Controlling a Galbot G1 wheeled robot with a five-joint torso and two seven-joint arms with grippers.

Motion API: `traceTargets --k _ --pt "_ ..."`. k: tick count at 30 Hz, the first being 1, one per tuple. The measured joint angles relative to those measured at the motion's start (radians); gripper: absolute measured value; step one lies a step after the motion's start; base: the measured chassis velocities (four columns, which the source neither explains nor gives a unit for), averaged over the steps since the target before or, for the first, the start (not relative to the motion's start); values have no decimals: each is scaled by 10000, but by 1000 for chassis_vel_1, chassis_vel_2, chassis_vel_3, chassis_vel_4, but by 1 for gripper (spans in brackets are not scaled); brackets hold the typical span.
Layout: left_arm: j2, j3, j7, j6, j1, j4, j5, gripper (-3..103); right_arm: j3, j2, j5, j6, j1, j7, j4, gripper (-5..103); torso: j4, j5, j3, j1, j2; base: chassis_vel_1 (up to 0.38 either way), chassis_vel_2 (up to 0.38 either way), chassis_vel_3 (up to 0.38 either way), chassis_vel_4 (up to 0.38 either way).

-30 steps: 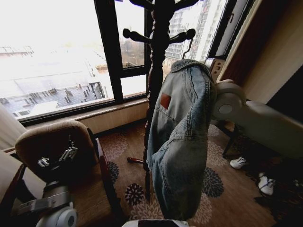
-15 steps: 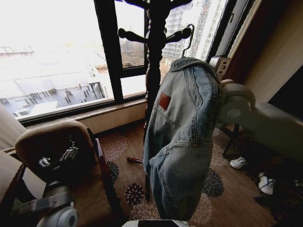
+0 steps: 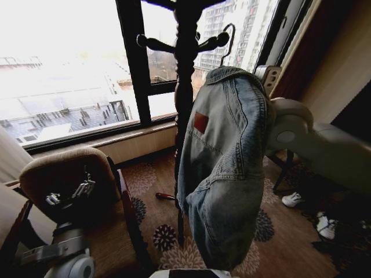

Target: Pick up the clothes from the bed and hang them on the clothes hanger.

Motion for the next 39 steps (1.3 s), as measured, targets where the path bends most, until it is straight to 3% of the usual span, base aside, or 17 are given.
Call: traceTargets --k 23,39 --pt "-7 84 63 -32 -27 69 99 100 1128 -1065 1 106 -859 267 831 21 -1 1 -2 -2 1 0 0 0 0" --pt "12 40 95 -53 56 22 84 100 1119 -1043 76 54 -832 65 395 21 -2 1 -1 -2 1 0 0 0 0"
